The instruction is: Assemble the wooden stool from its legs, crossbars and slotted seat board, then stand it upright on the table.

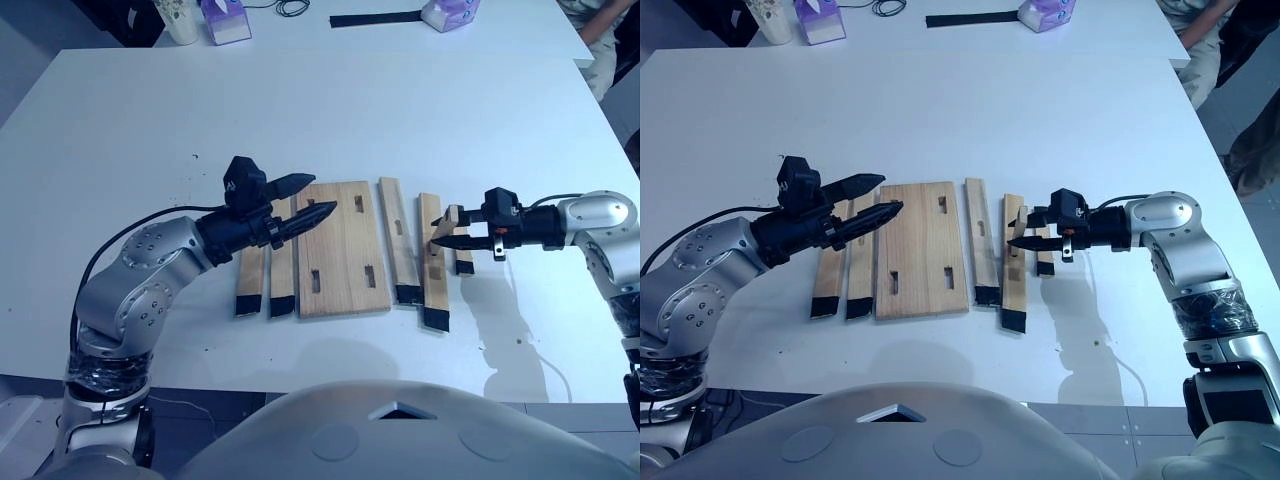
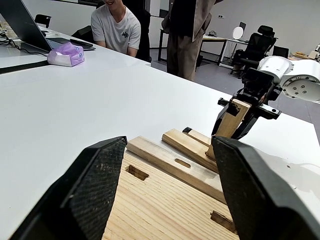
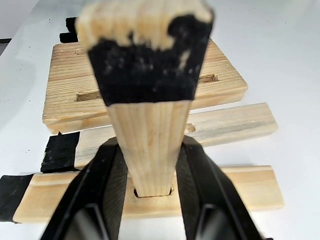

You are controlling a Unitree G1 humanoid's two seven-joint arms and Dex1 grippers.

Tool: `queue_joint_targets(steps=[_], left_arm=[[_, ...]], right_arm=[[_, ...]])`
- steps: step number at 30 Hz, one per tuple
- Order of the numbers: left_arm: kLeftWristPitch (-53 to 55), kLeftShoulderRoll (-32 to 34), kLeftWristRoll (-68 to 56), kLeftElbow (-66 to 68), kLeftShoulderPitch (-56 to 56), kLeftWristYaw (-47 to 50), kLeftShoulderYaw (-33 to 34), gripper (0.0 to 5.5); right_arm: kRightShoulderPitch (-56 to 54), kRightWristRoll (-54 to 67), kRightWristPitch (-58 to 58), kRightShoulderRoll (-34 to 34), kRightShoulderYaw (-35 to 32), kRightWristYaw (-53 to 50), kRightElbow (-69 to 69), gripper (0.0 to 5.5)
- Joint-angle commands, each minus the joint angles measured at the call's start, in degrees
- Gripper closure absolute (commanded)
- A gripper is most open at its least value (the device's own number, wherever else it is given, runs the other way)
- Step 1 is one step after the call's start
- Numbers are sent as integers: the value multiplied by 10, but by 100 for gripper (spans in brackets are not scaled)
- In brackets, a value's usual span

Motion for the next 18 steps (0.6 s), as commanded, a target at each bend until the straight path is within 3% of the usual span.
queue_joint_targets(steps=[1, 9, 18], left_arm=[[2, 2, 5, 2, -7, 1, -1, 235], [0, 5, 10, 11, -13, -4, -2, 235], [-6, -1, 18, 10, -3, 5, 3, 235]], right_arm=[[56, -56, 30, 9, 43, -21, 24, 420], [62, -99, -2, 17, 56, -50, 49, 296], [58, -9, 61, -3, -39, -53, -48, 292]])
